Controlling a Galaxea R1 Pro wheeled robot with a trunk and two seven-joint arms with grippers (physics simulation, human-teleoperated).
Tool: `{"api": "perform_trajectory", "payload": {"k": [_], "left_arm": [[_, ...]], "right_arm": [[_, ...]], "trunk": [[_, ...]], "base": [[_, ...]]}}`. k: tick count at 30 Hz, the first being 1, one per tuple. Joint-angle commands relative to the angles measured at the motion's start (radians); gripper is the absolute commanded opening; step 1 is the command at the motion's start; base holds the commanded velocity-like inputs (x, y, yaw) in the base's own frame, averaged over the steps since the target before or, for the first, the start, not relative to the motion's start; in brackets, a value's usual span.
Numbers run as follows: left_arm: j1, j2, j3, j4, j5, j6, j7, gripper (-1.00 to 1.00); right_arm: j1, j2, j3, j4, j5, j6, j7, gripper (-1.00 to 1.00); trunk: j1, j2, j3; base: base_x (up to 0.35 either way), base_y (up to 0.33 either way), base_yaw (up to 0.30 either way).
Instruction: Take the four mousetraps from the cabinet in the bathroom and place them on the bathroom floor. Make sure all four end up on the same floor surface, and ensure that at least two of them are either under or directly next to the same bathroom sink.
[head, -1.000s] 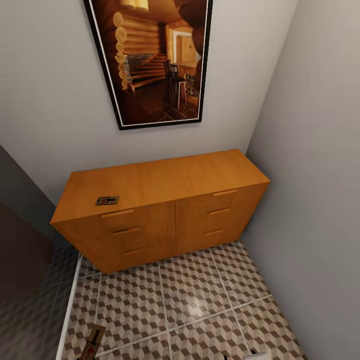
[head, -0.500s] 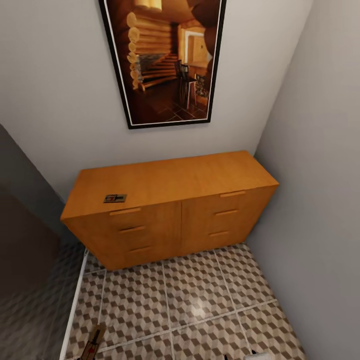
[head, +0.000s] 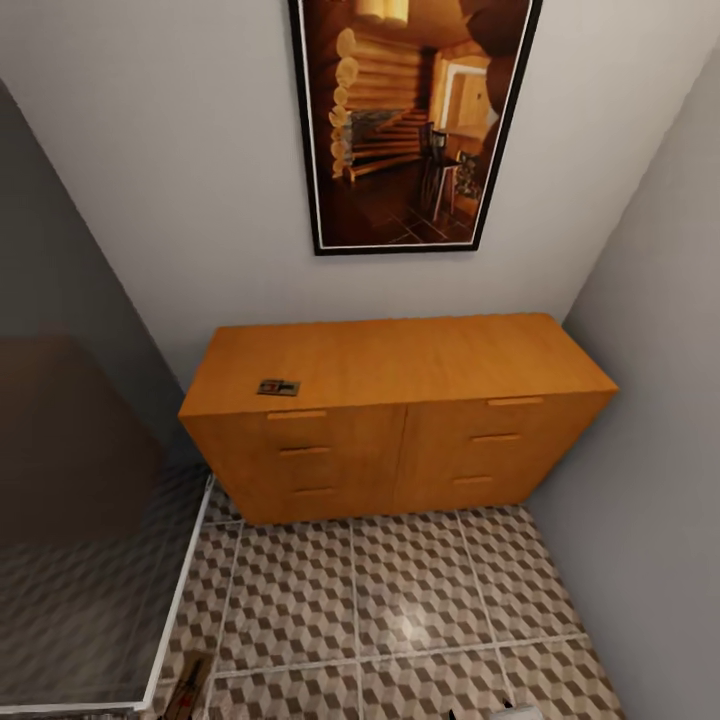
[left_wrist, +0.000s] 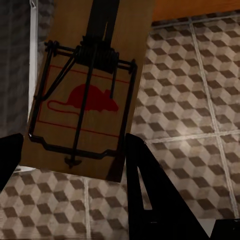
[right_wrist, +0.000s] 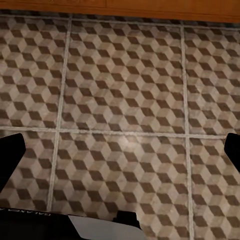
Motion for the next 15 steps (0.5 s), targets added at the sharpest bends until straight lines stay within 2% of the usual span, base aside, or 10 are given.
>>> {"api": "perform_trajectory", "payload": {"k": [1,15], "left_arm": [[-0.001,-0.001,-0.008,0.003,0.007,-0.003,-0.001,-1.00],[-0.001,-0.005,-0.008,0.003,0.007,-0.003,-0.001,-1.00]], "right_arm": [[-0.001,-0.001,0.008,0.000,-0.007,-0.003,-0.007,1.00],[-0.001,-0.001,0.008,0.000,-0.006,-0.003,-0.007,1.00]], "trunk": [[0.000,-0.002,-0.001],[0.000,-0.002,0.005]], "base": [[0.000,0.000,0.285],[0.000,0.000,0.285]]}}
